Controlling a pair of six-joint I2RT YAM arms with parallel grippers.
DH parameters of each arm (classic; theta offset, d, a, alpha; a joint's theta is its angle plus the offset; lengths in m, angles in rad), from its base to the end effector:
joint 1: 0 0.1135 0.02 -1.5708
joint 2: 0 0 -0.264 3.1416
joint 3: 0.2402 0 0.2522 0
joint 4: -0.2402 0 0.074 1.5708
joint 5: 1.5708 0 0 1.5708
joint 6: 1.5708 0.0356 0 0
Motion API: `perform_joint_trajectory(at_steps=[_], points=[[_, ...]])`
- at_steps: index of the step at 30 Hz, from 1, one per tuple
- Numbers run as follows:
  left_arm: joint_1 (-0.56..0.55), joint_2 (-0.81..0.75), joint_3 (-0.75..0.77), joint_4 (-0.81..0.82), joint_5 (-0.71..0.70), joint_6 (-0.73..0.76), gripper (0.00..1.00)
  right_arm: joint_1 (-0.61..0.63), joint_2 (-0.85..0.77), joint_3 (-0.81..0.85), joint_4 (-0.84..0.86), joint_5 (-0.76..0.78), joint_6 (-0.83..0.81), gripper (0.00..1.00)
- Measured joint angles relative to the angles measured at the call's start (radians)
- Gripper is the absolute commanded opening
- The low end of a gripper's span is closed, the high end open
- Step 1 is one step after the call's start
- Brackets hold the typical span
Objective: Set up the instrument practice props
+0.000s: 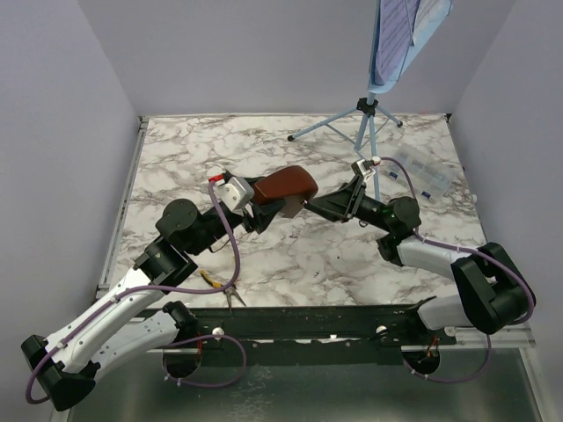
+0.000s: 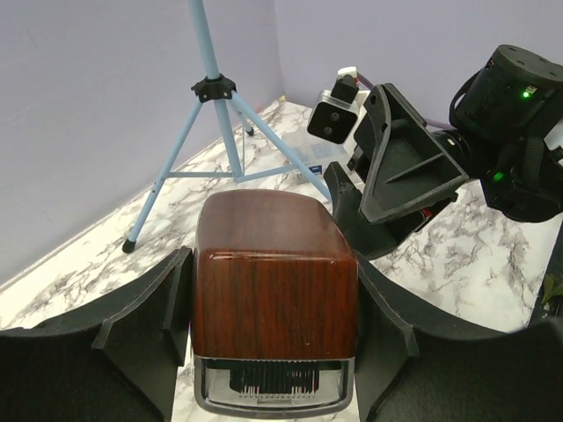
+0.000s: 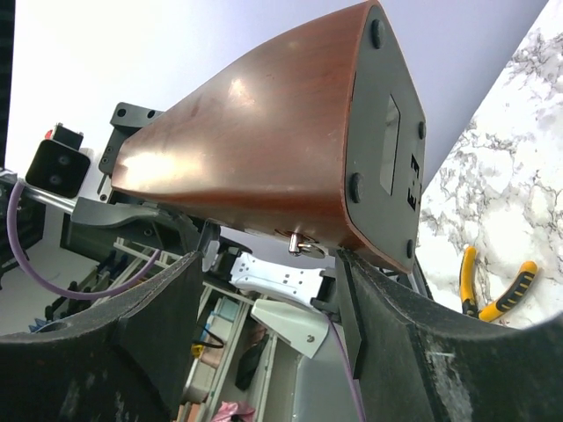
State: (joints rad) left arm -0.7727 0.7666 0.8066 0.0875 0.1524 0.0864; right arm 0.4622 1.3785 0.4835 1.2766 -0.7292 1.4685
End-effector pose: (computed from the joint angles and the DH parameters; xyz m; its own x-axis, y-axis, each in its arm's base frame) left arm 0.1255 -0.1299 0.3803 0.1596 -0.0364 -0.9865 0.7870 0.6080 0.1048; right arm 0.2247 0.1385 0.2565 -0.8473 0.4066 -0.3416 -0.4221 -0.1252 0.8979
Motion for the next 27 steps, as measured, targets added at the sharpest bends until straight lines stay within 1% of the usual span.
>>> perform_joint_trajectory(at_steps=[10, 16, 22, 27], points=[[0.000, 0.000, -0.005, 0.019, 0.001, -0.007, 0.00, -0.004, 0.001, 0.006, 0.035, -0.002, 0.023, 0.63], [0.000, -0.013, -0.036, 0.075, -0.011, -0.027, 0.00, -0.006, 0.007, 0.006, 0.076, -0.003, 0.050, 0.57], [-0.002, -0.025, -0.064, 0.112, -0.053, -0.048, 0.00, -0.008, 0.020, 0.006, 0.117, -0.010, 0.069, 0.52], [-0.002, -0.021, -0.079, 0.103, -0.072, -0.062, 0.00, -0.008, 0.022, 0.006, 0.158, -0.018, 0.084, 0.51]])
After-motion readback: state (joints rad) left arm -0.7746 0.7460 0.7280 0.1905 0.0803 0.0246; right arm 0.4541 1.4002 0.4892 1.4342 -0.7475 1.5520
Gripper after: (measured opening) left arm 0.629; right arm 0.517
